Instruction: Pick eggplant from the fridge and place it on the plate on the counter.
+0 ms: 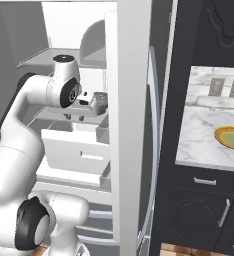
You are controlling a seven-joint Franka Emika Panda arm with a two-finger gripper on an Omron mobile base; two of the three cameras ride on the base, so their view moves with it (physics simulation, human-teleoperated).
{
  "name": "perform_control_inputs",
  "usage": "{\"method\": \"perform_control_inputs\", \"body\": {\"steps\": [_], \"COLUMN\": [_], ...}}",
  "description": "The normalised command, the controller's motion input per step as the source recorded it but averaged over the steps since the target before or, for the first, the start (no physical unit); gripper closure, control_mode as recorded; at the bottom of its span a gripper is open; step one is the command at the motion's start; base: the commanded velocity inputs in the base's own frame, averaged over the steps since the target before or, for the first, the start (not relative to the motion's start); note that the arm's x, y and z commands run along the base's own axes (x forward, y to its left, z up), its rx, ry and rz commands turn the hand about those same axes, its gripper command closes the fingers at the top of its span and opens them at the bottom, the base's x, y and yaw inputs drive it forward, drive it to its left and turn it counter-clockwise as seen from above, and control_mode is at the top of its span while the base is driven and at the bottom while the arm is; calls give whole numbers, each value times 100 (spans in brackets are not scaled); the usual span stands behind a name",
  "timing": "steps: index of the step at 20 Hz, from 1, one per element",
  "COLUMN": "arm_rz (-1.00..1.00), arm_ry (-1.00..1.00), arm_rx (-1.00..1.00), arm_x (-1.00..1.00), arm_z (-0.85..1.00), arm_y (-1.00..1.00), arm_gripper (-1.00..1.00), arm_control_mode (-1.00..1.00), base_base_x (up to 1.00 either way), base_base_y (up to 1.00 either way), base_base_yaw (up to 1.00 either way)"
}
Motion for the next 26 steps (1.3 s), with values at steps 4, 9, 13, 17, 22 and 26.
{"method": "perform_control_inputs", "body": {"steps": [4, 9, 13, 17, 22, 26], "arm_rz": [0, 0, 0, 0, -1, -6], "arm_ry": [0, -4, -17, -21, -21, -18], "arm_rx": [0, 0, 0, 0, 0, 0], "arm_x": [3, 21, 8, 1, 3, 9], "arm_z": [0, 26, 65, 64, 44, 34], "arm_y": [0, 6, 14, 16, 12, 0], "arm_gripper": [-100, -100, -100, -100, -100, -100], "arm_control_mode": [-100, -100, -100, -100, -100, -100], "base_base_x": [0, 0, 0, 0, 0, 0], "base_base_y": [0, 0, 0, 0, 0, 0], "base_base_yaw": [0, 0, 0, 0, 0, 0]}}
